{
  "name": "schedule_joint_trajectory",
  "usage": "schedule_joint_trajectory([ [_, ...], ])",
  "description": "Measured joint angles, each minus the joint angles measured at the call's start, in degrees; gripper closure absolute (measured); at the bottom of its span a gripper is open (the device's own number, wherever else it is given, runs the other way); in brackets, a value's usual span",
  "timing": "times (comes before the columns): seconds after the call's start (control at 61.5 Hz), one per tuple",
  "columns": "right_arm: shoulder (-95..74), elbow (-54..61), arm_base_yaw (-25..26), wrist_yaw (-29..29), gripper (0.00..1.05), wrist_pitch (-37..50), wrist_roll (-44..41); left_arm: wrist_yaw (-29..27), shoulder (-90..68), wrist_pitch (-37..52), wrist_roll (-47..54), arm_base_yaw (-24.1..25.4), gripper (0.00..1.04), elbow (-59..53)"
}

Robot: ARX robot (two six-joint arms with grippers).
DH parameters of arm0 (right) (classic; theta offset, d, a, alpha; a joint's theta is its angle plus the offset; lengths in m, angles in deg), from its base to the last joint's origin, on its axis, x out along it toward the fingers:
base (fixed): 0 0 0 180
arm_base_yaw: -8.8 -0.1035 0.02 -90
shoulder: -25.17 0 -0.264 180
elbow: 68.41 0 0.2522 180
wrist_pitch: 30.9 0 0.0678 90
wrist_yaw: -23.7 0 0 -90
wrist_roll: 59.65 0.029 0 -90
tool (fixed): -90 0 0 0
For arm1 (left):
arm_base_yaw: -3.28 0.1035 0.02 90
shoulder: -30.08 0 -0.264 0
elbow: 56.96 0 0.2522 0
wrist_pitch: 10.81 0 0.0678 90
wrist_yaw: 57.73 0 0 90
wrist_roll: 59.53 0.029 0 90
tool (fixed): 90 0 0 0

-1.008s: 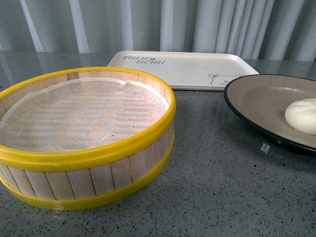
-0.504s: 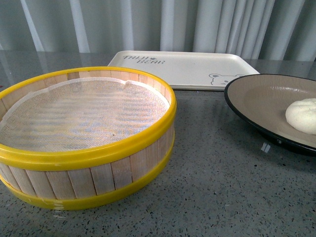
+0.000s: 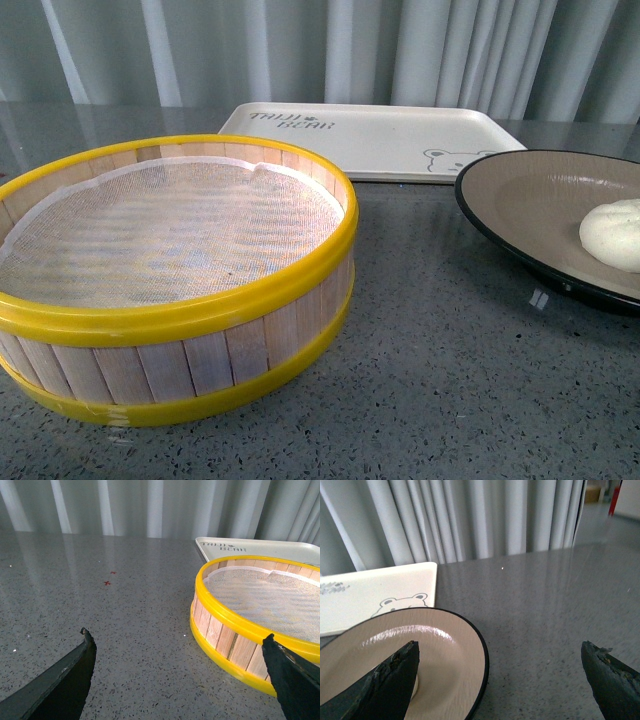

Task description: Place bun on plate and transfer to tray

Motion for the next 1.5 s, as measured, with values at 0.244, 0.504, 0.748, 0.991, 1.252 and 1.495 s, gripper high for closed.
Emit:
schedule_joint_trajectory([
  [0.244,-16.2,-8.3,11.3,-12.5,0.09,-3.0,25.4,0.0,0.0,0.0,0.0,0.0,0.07,0.0],
  [0.504,-28.1,-10.5,12.8,-17.9,0.09,-5.9,44.3,0.0,0.0,0.0,0.0,0.0,0.07,0.0],
  [0.748,-28.5,-10.5,7.3,-19.6,0.09,-6.4,52.3,0.0,0.0,0.0,0.0,0.0,0.07,0.0],
  [0.991,-25.6,-9.0,3.1,-21.4,0.09,-7.4,57.1,0.0,0.0,0.0,0.0,0.0,0.07,0.0],
  [1.252,-24.5,-8.4,2.9,-22.6,0.36,-8.4,59.1,0.0,0.0,0.0,0.0,0.0,0.07,0.0],
  [1.495,-24.4,-8.3,3.0,-22.7,0.83,-8.7,59.7,0.0,0.0,0.0,0.0,0.0,0.07,0.0],
])
